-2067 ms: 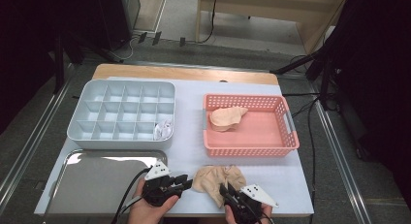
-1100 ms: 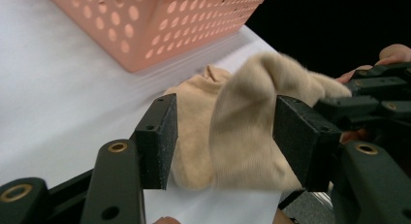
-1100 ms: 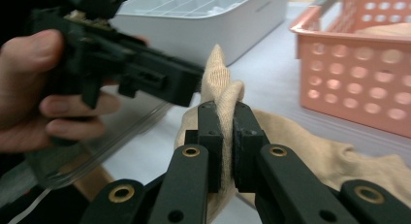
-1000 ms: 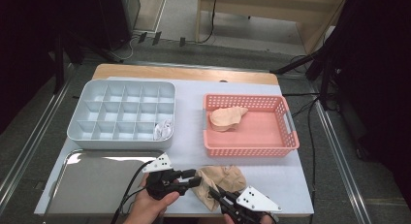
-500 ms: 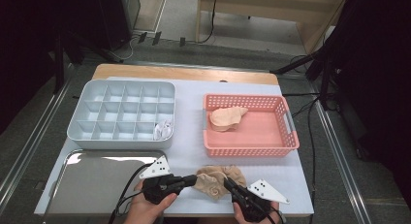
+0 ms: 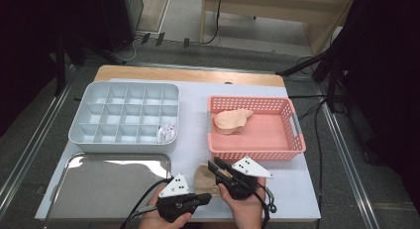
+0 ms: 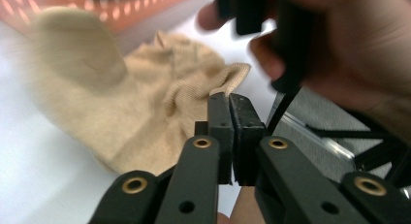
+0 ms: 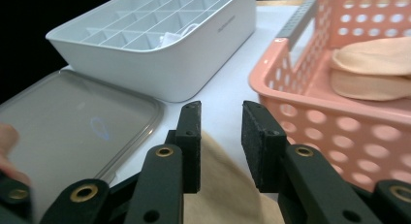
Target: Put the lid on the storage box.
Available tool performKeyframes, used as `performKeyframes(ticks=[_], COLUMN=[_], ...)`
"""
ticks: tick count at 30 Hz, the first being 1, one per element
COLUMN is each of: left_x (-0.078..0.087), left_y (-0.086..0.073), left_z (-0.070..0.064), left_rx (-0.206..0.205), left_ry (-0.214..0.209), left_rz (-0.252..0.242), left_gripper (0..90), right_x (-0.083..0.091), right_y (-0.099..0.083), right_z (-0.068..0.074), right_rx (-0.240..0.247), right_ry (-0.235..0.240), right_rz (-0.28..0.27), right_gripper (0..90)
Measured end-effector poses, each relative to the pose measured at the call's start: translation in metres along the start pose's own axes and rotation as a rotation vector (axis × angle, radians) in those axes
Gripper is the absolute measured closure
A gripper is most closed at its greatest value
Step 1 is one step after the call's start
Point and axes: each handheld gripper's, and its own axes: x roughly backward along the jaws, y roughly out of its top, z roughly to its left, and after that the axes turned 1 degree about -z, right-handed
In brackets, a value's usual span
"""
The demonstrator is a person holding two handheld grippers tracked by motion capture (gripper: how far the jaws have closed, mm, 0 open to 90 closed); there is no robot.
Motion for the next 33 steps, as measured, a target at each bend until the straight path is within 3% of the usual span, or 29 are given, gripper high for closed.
performKeyframes(ticks=[2, 7, 10, 12, 14, 20, 23, 25, 31, 33], left_x=[0.001, 0.012, 0.019, 0.022, 0.025, 0.030, 0.028, 0.023, 0.012, 0.009], left_y=[-0.001, -0.004, -0.006, -0.007, -0.005, 0.009, 0.014, 0.017, 0.024, 0.025], left_z=[0.001, 0.006, 0.010, 0.012, 0.015, 0.033, 0.042, 0.048, 0.055, 0.056], left_rx=[0.000, -0.002, -0.023, -0.033, -0.017, 0.079, 0.111, 0.127, 0.134, 0.134], left_ry=[0.008, 0.004, -0.014, -0.019, -0.013, 0.116, 0.185, 0.241, 0.248, 0.284], left_rz=[0.004, 0.012, 0.002, -0.007, -0.028, -0.142, -0.170, -0.161, -0.137, -0.124], left_gripper=[80.4, 71.5, 66.3, 63.7, 60.5, 55.0, 51.7, 49.0, 50.0, 53.3], right_x=[0.012, 0.043, 0.057, 0.060, 0.060, 0.060, 0.061, 0.063, 0.063, 0.061], right_y=[-0.006, -0.031, -0.041, -0.044, -0.045, -0.062, -0.071, -0.078, -0.093, -0.097], right_z=[-0.001, -0.001, 0.003, 0.006, 0.010, 0.021, 0.026, 0.031, 0.042, 0.044], right_rx=[-0.029, -0.089, -0.154, -0.165, -0.158, -0.170, -0.171, -0.173, -0.164, -0.167], right_ry=[-0.021, -0.098, -0.103, -0.101, -0.106, -0.183, -0.189, -0.196, -0.224, -0.228], right_rz=[-0.021, -0.003, -0.007, -0.008, 0.005, 0.036, 0.052, 0.060, 0.085, 0.098], right_gripper=[64.5, 62.0, 60.7, 60.2, 59.0, 56.6, 56.6, 56.6, 58.7, 60.4])
